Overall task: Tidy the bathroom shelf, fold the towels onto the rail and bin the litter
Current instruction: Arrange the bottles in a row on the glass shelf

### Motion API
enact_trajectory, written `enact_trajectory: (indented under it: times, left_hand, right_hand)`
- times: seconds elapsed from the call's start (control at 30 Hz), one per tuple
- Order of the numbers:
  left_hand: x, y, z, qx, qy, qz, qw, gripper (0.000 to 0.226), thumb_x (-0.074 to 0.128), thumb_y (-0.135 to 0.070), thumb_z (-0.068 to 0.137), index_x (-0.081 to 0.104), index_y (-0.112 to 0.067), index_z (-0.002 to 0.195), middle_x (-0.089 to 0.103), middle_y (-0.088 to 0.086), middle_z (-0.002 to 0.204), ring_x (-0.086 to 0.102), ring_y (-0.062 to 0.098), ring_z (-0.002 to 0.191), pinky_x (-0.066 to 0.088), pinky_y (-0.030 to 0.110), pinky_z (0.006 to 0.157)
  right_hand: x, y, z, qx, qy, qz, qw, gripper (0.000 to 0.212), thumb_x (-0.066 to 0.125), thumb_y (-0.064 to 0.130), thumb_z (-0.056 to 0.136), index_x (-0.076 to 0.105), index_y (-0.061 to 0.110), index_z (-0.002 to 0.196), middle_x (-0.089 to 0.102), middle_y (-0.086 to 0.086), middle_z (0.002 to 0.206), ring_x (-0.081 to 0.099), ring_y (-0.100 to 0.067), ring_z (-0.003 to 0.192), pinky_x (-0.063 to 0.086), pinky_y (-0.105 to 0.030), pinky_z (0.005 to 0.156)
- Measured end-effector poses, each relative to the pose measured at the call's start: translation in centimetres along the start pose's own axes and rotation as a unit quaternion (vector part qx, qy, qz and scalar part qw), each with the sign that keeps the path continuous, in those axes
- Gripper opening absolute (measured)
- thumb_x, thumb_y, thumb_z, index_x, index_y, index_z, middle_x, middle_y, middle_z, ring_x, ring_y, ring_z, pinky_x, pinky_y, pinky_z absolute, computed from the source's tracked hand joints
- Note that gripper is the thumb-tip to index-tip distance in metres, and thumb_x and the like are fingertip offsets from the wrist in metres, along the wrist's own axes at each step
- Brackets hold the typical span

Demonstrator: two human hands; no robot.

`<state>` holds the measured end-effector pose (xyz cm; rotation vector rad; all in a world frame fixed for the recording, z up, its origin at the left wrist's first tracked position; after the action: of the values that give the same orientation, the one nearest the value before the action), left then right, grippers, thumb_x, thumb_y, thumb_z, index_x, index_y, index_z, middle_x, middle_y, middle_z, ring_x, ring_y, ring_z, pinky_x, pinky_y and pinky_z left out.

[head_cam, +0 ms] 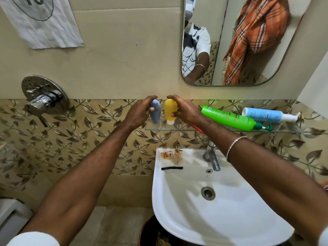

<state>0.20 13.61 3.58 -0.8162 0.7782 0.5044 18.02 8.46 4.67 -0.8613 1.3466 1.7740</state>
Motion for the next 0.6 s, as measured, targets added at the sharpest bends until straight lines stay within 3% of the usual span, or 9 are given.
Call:
enact_trajectory:
  times: [0.13,0.23,0.33,0.4,0.5,0.6]
  left_hand:
    - [0.0,-0.2,0.0,-0.014,0.010,0.002,1.000,0.056,0.061,-0.017,0.098,0.039,-0.024,0.149,0.058,0.013,0.139,0.057,0.030,0.125,0.051,0.042,0.098]
    - [-0.7,-1.5,-0.7,-0.008,-0.040,0.003,0.999,0.075,0.063,-0.041,0.095,0.026,-0.015,0.154,0.051,0.017,0.147,0.052,0.032,0.130,0.048,0.045,0.101]
    - [-2.2,-4.8,-2.1,0.092,-0.183,0.086,0.975,0.078,0.063,-0.057,0.088,0.040,-0.007,0.145,0.057,0.019,0.135,0.058,0.033,0.116,0.049,0.045,0.091]
    - [-0.9,-7.7,-2.8,0.176,-0.207,0.156,0.950,0.075,0.067,-0.059,0.084,0.048,-0.008,0.136,0.061,0.018,0.125,0.059,0.032,0.107,0.048,0.043,0.084]
    - [3.7,-12.2,-3.2,0.277,-0.133,0.198,0.931,0.071,0.068,-0.058,0.082,0.058,-0.006,0.128,0.066,0.020,0.121,0.062,0.035,0.108,0.049,0.046,0.086]
    - [8.6,-15.5,-3.7,0.322,-0.022,0.226,0.919,0.076,0.071,-0.061,0.075,0.063,-0.005,0.126,0.066,0.023,0.123,0.064,0.038,0.109,0.053,0.049,0.086]
  right_hand:
    - [0.0,0.1,0.0,-0.002,0.011,0.011,1.000,0.086,0.079,0.012,0.084,0.030,0.025,0.154,0.059,-0.022,0.134,0.062,-0.035,0.115,0.053,-0.050,0.097]
    - [-0.9,-0.2,-0.5,-0.011,-0.010,0.058,0.998,0.098,0.083,0.016,0.080,0.023,0.023,0.157,0.060,-0.021,0.136,0.063,-0.032,0.115,0.053,-0.045,0.098]
    - [-3.7,-1.6,-1.2,-0.017,-0.087,0.101,0.991,0.084,0.077,0.023,0.087,0.029,0.022,0.155,0.067,-0.016,0.126,0.067,-0.025,0.108,0.055,-0.041,0.096]
    - [-6.0,-3.2,-1.7,-0.012,-0.127,0.100,0.987,0.068,0.072,0.021,0.091,0.038,0.023,0.150,0.072,-0.011,0.117,0.069,-0.021,0.103,0.056,-0.041,0.095]
    - [-9.2,-5.6,-2.9,-0.003,-0.160,0.072,0.985,0.054,0.070,0.018,0.091,0.050,0.025,0.141,0.075,-0.005,0.104,0.070,-0.019,0.094,0.057,-0.043,0.090]
    - [-11.2,-8.0,-4.7,0.014,-0.175,0.041,0.984,0.048,0.070,0.019,0.090,0.055,0.027,0.135,0.075,-0.001,0.098,0.071,-0.019,0.087,0.057,-0.040,0.084]
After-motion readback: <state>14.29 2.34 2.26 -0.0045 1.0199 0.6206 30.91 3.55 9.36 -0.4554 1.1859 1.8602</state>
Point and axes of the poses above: each hand's wrist, its own z-axis towards the middle knuckle, its own x-axis out of the palm, y = z × x, the point moved 6 cm from there along z, towards the middle knuckle
